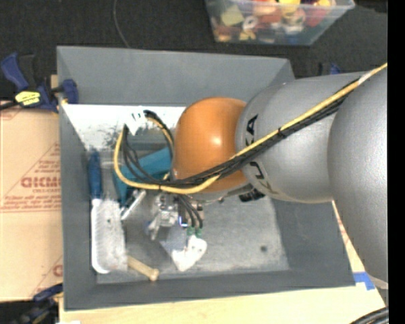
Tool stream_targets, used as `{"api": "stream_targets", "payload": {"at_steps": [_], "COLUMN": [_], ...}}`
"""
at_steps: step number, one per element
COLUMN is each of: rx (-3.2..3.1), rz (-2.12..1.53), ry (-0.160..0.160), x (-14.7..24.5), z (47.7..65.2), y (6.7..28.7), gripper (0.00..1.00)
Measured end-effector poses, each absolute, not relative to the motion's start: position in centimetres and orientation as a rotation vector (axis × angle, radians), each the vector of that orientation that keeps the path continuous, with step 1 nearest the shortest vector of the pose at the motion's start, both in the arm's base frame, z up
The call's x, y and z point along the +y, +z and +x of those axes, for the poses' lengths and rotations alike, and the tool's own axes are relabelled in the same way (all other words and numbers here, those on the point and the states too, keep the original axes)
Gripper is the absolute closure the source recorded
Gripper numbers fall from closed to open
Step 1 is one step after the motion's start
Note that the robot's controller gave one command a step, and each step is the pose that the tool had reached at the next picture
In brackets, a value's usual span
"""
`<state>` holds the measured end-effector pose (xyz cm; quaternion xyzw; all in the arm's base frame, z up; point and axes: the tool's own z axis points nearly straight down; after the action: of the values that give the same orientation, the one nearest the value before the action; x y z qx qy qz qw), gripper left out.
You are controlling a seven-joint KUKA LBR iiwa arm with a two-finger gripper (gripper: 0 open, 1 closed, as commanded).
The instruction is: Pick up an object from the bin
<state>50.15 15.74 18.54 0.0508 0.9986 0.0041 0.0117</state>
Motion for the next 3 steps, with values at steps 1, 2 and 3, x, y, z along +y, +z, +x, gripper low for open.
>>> {"api": "stream_targets", "payload": {"at_steps": [1, 2, 3], "rx": [3.095, 3.101, 3.093], "rz": [0.322, 0.203, 0.35], "ry": [0.022, 0.016, 0.019], "x": [17.8, 16.8, 15.7], "z": [47.7, 48.4, 48.2], "y": [13.9, 11.9, 21.8], "gripper": [1.0, 1.0, 1.0]}}
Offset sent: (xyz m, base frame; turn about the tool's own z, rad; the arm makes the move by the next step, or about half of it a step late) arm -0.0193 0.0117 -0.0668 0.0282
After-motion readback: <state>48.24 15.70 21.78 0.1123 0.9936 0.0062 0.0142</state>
